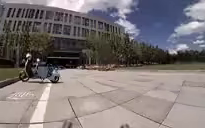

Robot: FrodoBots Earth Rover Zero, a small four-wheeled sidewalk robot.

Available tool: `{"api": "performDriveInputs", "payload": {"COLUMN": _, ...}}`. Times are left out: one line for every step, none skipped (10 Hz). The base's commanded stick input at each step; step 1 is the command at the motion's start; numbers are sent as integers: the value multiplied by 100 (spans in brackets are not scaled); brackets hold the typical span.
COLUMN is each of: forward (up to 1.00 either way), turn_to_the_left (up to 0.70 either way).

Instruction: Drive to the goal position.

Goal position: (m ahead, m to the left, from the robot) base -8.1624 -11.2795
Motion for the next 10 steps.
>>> {"api": "performDriveInputs", "payload": {"forward": 70, "turn_to_the_left": -35}}
{"api": "performDriveInputs", "payload": {"forward": 70, "turn_to_the_left": -18}}
{"api": "performDriveInputs", "payload": {"forward": 70, "turn_to_the_left": -2}}
{"api": "performDriveInputs", "payload": {"forward": 70, "turn_to_the_left": 0}}
{"api": "performDriveInputs", "payload": {"forward": 70, "turn_to_the_left": 0}}
{"api": "performDriveInputs", "payload": {"forward": 70, "turn_to_the_left": 0}}
{"api": "performDriveInputs", "payload": {"forward": 70, "turn_to_the_left": 0}}
{"api": "performDriveInputs", "payload": {"forward": 70, "turn_to_the_left": 0}}
{"api": "performDriveInputs", "payload": {"forward": 70, "turn_to_the_left": 0}}
{"api": "performDriveInputs", "payload": {"forward": 70, "turn_to_the_left": 0}}
